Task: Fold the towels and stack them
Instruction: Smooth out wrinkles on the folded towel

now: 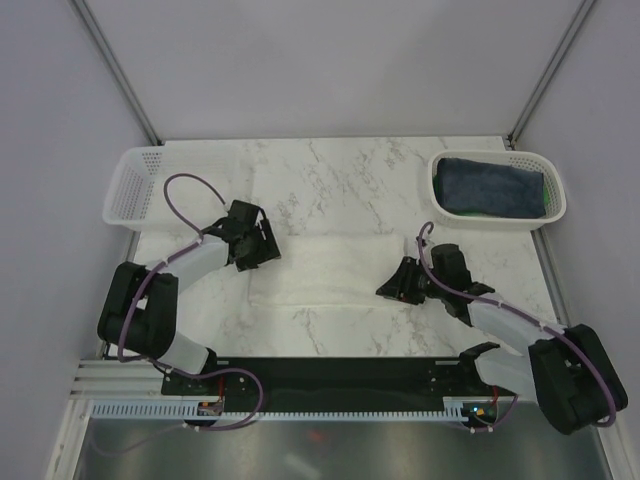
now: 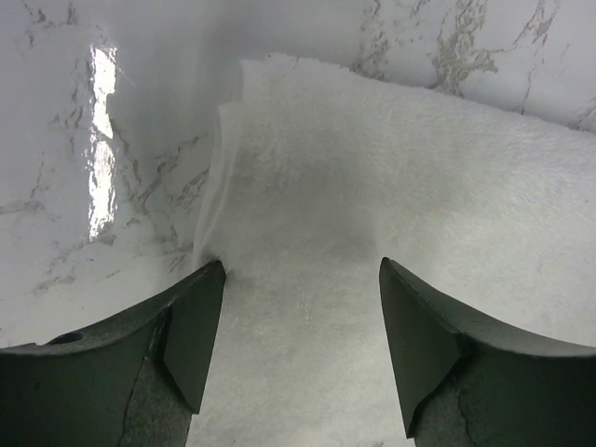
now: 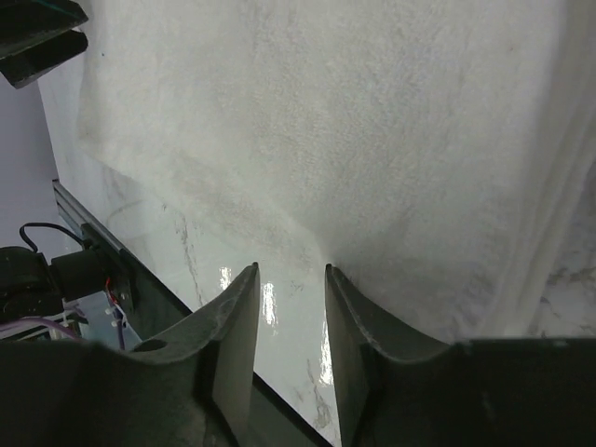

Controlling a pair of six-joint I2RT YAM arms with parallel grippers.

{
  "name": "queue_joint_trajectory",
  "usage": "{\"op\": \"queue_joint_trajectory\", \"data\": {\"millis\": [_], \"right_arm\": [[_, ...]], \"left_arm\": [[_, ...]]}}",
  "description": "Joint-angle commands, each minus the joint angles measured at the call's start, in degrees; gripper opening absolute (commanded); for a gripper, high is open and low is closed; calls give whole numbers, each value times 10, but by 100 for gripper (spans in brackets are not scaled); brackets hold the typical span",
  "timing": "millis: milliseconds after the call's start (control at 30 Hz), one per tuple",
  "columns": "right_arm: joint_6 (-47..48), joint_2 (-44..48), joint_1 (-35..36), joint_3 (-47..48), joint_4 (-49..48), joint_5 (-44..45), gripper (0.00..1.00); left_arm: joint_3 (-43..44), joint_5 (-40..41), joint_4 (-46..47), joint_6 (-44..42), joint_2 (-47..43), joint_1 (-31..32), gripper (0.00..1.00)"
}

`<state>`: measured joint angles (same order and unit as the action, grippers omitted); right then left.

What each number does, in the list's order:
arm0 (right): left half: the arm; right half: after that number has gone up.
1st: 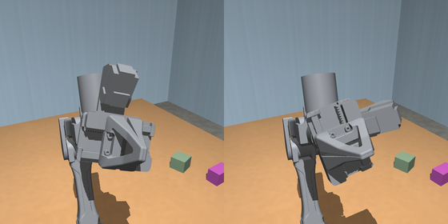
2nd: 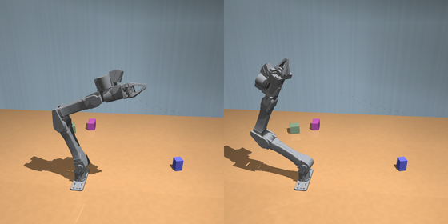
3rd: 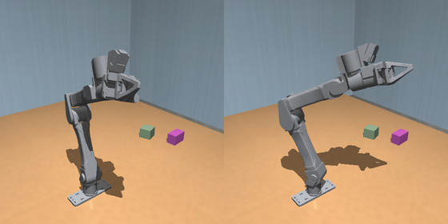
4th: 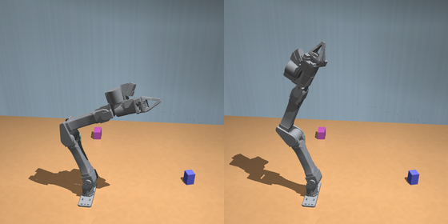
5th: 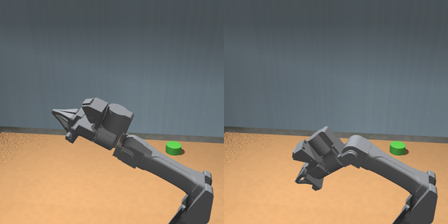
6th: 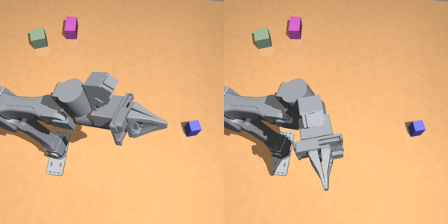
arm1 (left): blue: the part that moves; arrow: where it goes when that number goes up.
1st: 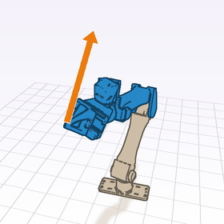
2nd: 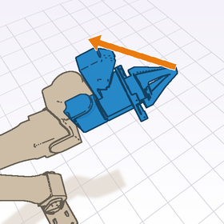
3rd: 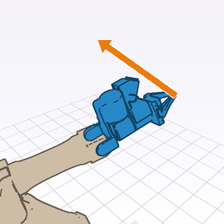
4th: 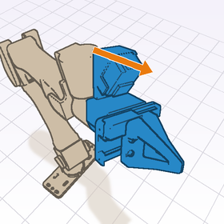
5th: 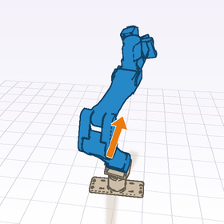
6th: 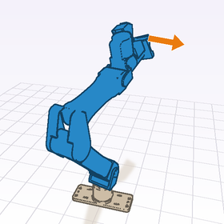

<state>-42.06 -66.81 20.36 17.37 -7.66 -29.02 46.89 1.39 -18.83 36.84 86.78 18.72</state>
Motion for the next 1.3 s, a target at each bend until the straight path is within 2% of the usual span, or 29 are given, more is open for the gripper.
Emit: {"op": "queue_joint_trajectory", "data": {"millis": [0,33,133,267,367,433,533,600,700,800,900,967,1133,1267], "right_arm": [[33,81,-6,83,107,45,43],[38,94,-6,100,168,61,45],[53,120,-6,130,226,105,46],[29,114,-6,91,222,140,38],[16,106,-6,54,212,173,38],[11,104,-6,38,210,195,38],[5,114,-6,32,216,215,38],[2,127,-6,41,237,231,38],[12,147,-6,82,287,246,43],[42,159,-6,130,316,282,59],[85,110,-13,159,312,287,69],[111,50,-16,182,292,258,75],[186,-53,-58,225,273,229,78],[219,-125,-69,246,252,194,76]], "left_arm": [[31,6,-58,-33,-38,-3,75],[47,5,-70,-38,-61,-2,76],[59,12,-78,-46,-97,-2,76],[53,-8,-75,-52,-123,-1,77],[31,-45,-71,-31,-119,-2,77],[-14,-78,-42,-14,-125,-1,76],[-70,-80,-7,14,-143,-2,75],[-89,-47,-8,23,-150,-2,75],[-111,10,-8,30,-158,-2,77],[-110,26,-10,24,-145,-4,78],[-106,21,-14,26,-143,-4,77],[-95,25,-22,29,-149,-4,77],[-74,27,-40,31,-188,-4,76],[-72,-1,-43,11,-234,-4,76]]}}
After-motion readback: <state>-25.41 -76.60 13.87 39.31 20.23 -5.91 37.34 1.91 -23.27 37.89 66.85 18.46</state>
